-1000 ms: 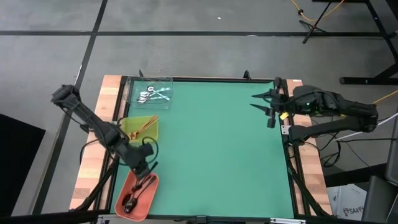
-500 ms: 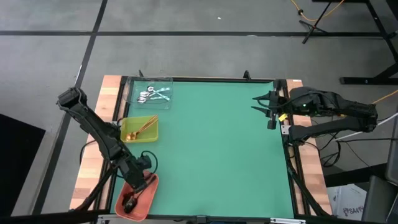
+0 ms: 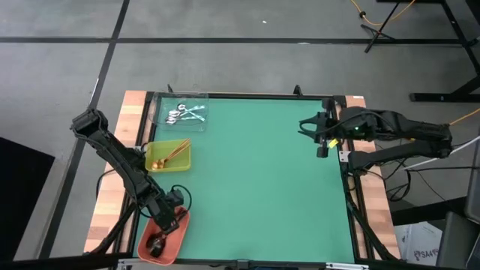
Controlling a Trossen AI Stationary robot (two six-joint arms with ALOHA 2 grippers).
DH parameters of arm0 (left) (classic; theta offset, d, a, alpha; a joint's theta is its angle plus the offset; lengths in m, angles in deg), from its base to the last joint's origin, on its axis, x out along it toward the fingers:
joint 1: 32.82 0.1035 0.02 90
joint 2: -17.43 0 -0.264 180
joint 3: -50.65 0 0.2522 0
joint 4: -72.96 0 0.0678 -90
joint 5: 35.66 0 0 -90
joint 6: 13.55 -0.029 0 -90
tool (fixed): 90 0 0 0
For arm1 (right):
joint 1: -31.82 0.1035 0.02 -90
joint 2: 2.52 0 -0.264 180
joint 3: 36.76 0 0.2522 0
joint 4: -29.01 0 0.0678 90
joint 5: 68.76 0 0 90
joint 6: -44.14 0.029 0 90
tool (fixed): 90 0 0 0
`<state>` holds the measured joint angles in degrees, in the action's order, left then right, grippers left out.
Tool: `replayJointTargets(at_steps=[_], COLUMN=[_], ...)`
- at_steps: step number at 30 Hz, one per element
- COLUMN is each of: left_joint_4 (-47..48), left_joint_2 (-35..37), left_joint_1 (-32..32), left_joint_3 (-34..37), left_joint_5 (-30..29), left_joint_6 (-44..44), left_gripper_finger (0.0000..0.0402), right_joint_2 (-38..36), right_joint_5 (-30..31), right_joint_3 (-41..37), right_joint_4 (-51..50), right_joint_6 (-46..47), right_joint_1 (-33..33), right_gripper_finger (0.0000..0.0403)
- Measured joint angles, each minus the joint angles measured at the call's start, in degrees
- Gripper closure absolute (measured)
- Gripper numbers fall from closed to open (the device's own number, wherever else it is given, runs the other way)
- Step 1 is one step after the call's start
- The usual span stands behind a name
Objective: Sort silverware by color (type)
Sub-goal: Put the black spoon into the orange bin, then return to Home Position
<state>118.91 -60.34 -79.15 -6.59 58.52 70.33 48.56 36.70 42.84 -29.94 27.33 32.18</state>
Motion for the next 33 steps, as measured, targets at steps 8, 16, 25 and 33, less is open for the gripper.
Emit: replayJointTargets(at_steps=[8, 16, 25, 33], left_joint_4=[-0.02, -0.02, -2.79, -12.8], left_joint_2=[0.0, 0.0, 1.85, 4.61], left_joint_1=[0.0, 0.52, 3.09, 8.86], left_joint_3=[0.0, 0.0, 0.01, 0.0], left_joint_5=[1.06, 6.27, 9.46, 7.6], left_joint_6=[-0.01, -0.22, -5.18, -14.45], left_gripper_finger=[0.0363, 0.0351, 0.0373, 0.0385], right_joint_2=[1.74, 2.48, 2.57, 3.36], right_joint_5=[-0.02, -0.02, -0.04, -7.35], right_joint_3=[0.02, 0.0, 0.0, 0.0], right_joint_4=[-0.15, -0.18, -0.03, 1.63], right_joint_6=[0.0, 0.0, 0.0, 0.04], right_joint_1=[-0.02, -0.02, 0.0, 0.0], right_gripper_finger=[0.0267, 0.0267, 0.0267, 0.0267])
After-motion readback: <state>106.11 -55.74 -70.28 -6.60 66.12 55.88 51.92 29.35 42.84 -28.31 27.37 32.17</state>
